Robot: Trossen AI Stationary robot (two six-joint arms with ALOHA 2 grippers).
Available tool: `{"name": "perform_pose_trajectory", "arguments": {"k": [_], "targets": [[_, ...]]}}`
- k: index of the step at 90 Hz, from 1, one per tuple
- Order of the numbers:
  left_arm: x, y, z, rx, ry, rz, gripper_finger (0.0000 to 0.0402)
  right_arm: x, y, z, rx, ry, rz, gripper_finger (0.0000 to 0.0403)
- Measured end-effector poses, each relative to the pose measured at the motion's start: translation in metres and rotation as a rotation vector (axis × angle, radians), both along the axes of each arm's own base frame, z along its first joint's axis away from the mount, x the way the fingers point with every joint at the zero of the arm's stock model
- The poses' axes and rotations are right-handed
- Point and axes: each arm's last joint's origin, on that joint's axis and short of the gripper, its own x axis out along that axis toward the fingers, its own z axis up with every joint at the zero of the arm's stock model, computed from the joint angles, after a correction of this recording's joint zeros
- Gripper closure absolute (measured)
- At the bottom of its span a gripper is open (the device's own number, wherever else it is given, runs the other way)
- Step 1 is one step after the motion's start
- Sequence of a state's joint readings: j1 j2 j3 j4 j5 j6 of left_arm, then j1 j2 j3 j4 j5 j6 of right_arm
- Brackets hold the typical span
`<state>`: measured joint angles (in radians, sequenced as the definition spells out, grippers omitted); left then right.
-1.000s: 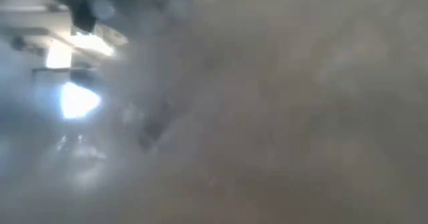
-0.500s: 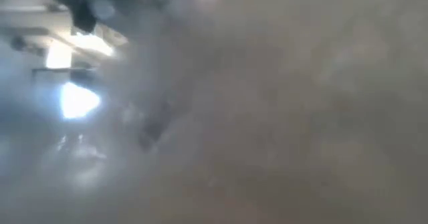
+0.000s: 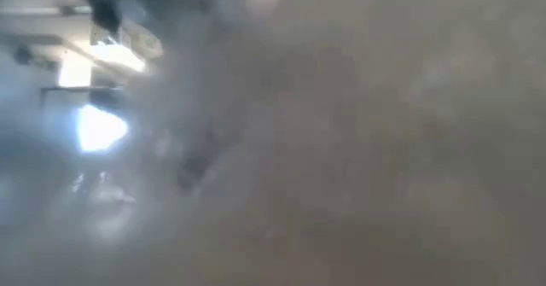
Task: Wrap mug
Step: Wrap the white mug with the bubble wrap
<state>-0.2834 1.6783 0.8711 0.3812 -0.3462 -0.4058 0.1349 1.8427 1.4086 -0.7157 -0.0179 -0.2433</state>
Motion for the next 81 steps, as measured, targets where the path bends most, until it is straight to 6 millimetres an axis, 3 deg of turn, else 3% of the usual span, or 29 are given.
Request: {"name": "perform_pose_trajectory", "arguments": {"k": [11, 32, 61, 71, 81], "targets": [[0.001, 0.000, -0.004, 0.006, 0.013, 0.003, 0.0380, -0.002, -0.002, 0.021, -0.008, -0.034, 0.018, 0.0403], [0.001, 0.000, -0.006, 0.007, 0.014, 0.004, 0.0380, 0.004, -0.002, 0.032, -0.002, -0.106, 0.035, 0.0403], [0.001, 0.000, -0.005, 0.009, 0.015, 0.000, 0.0380, 0.012, 0.000, -0.019, -0.001, -0.037, 0.020, 0.0403], [0.000, -0.001, -0.001, 0.007, 0.009, -0.002, 0.0380, 0.012, 0.000, -0.024, 0.002, -0.019, 0.012, 0.0403], [-0.001, -0.002, 0.016, 0.000, 0.022, -0.028, 0.0380, 0.011, 0.000, -0.024, 0.002, -0.023, 0.015, 0.0403]]}}
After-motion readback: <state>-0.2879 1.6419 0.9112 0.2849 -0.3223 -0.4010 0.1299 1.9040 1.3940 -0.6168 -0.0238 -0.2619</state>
